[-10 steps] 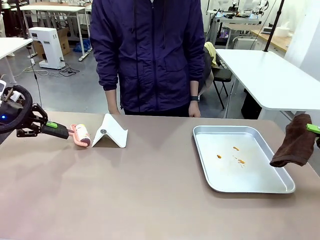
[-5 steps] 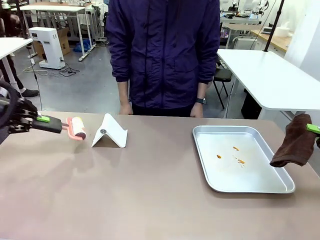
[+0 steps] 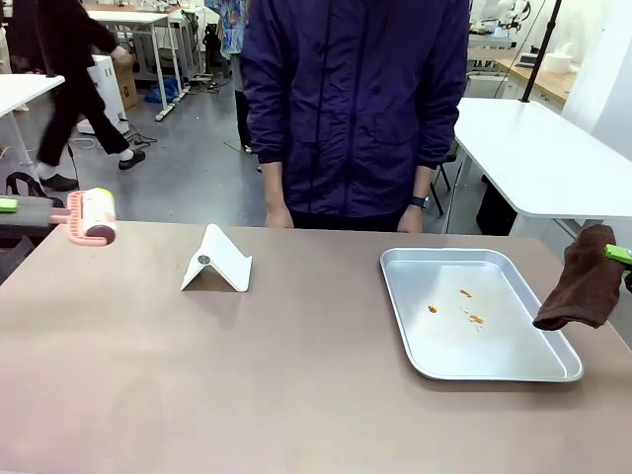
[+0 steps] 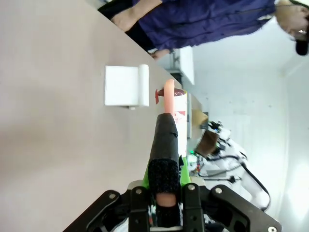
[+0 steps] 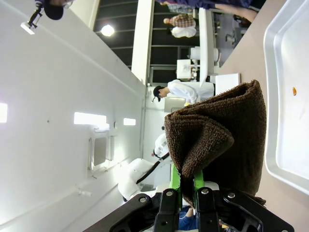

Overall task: Clean the surface of the table.
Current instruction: If a person points to the right, clean the right side of the table with your right hand, and if they point to the left, clean the left side with your left hand, then clean the area not pointed to by the person.

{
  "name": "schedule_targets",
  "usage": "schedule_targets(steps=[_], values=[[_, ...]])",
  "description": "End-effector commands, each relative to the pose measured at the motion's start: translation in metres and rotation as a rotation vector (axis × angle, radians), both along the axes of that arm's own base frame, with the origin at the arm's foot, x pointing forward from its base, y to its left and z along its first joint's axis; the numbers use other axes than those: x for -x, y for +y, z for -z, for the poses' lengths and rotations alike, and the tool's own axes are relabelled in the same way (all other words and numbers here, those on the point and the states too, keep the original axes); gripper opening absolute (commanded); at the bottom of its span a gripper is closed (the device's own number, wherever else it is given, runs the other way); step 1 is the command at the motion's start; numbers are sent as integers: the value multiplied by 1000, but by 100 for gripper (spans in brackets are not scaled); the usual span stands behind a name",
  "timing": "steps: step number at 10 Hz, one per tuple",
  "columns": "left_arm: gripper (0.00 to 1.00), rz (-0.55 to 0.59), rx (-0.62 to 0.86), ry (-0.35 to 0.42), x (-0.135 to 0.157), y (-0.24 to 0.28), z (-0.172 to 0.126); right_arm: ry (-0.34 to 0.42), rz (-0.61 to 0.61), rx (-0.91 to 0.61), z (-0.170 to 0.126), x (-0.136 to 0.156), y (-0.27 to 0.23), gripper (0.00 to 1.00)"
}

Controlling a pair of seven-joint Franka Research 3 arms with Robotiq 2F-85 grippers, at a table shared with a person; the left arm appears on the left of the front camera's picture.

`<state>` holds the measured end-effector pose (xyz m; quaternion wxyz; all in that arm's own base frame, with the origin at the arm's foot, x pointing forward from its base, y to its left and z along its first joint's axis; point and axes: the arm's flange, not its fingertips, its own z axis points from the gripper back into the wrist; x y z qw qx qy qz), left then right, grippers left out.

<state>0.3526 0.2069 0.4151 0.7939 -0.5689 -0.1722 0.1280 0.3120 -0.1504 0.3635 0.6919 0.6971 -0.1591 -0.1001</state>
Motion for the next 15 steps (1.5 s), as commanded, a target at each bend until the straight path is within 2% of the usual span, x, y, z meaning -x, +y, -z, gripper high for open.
schedule_targets(steps=[1,2,3,5,6,7,8,15], values=[[22,89,71,-13,33,35,8,16,11,-12,-8,-1,1,0],[22,87,96,-25,48,54,11,16,11,-12,-8,-1,1,0],[22,134,148,-42,63,72,16,16,11,-12,-8,-1,1,0],[22,187,214,-65,77,94,30,16,11,-12,-8,-1,1,0],[22,178,227,-77,79,100,37,16,11,-12,-8,-1,1,0],[22,203,229,-54,78,104,44,16,11,-12,-8,-1,1,0],[22,139,210,-51,83,85,29,16,11,-12,-8,-1,1,0],[22,139,210,-51,83,85,29,16,11,-12,-8,-1,1,0]])
